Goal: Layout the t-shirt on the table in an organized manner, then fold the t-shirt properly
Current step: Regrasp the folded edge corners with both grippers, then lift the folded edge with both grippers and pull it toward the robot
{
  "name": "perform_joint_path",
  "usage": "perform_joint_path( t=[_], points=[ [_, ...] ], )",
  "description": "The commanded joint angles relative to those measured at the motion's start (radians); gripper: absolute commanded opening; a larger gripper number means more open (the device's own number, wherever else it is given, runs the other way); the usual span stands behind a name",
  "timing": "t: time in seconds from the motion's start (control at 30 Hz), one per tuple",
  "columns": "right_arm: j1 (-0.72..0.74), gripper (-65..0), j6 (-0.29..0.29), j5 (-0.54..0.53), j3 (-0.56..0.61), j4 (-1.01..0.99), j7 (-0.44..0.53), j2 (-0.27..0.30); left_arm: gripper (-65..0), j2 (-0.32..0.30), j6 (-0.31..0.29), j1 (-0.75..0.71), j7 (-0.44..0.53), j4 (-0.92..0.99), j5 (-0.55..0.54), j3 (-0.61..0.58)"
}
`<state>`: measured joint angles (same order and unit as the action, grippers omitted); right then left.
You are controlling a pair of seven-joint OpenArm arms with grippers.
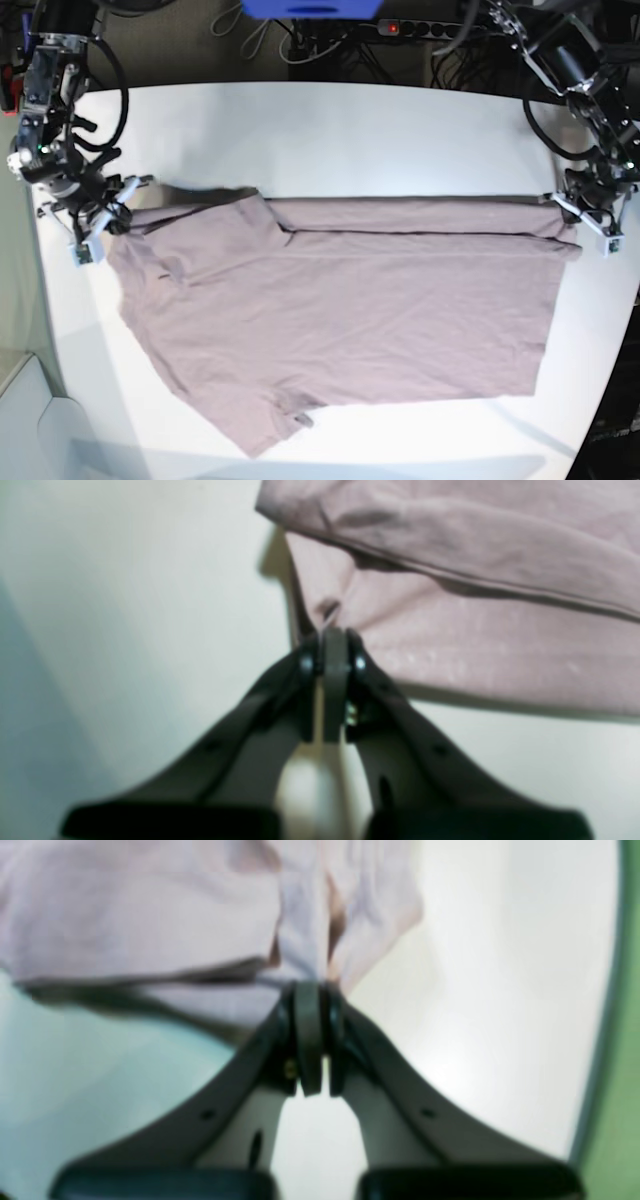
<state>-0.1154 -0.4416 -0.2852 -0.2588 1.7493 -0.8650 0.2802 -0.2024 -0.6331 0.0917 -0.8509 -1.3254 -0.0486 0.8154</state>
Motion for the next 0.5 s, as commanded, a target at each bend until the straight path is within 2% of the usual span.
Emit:
perform_joint_path(
  t=[0.0, 0.27, 0.47],
  points=[
    [0.012, -65.0, -0.004, -0.006, -0.004, 0.036, 0.002, 0.015, -64.9, -0.019, -0.004, 0.009, 0.012, -0.042, -0.007, 0.002],
    [0.018, -65.0, -0.004, -0.006, -0.009, 0.102, -0.044, 0.095, -64.9, -0.039, -0.006, -0.031, -0.063, -0.236, -0.009, 0.0],
    [0.087, -65.0, -0.004, -0.006, -0.001, 0.093, -0.044, 0.101, -64.9, -0.064, -0.006, 0.027, -0.121, -0.273, -0.006, -0.032]
  ],
)
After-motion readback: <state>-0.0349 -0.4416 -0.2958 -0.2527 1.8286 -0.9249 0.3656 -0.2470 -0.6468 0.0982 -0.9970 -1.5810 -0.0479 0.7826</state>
